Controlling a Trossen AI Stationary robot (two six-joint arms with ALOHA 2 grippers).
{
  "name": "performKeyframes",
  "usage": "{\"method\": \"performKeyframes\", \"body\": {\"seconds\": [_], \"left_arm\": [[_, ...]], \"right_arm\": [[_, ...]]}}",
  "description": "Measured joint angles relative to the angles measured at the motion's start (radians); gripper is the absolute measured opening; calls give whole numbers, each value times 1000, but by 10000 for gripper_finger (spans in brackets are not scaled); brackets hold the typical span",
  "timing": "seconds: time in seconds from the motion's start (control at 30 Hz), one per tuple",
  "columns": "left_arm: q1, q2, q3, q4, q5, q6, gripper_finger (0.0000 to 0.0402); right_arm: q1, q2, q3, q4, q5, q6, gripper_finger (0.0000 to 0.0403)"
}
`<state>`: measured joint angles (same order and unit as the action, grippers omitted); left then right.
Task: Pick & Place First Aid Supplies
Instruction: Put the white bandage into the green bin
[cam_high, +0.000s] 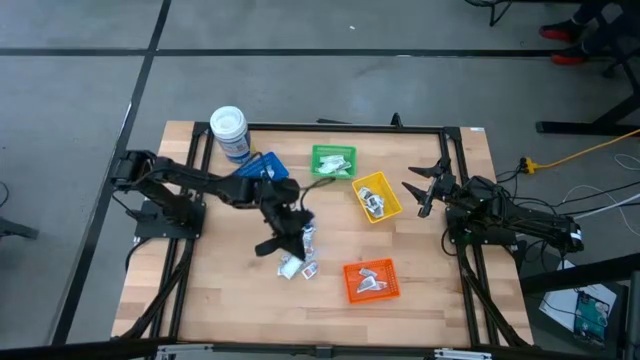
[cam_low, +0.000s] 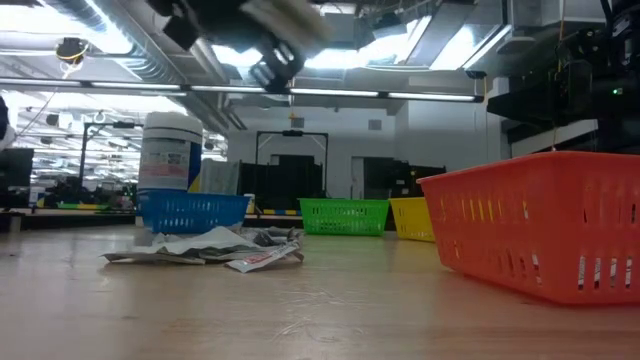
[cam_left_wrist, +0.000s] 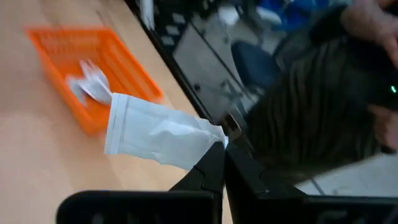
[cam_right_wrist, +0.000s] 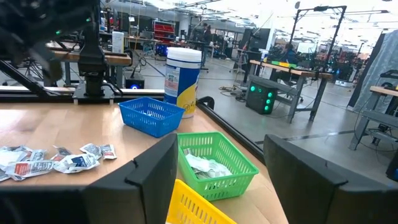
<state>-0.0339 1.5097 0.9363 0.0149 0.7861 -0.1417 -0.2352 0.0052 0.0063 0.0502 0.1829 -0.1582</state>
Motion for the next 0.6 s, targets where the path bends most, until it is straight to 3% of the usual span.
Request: {"method": "performKeyframes", "body": {"seconds": [0.6], "left_arm": [[194, 44, 22, 208, -319, -31, 1]], "right_arm": [[0, 0, 0, 0, 0, 0, 236]]}}
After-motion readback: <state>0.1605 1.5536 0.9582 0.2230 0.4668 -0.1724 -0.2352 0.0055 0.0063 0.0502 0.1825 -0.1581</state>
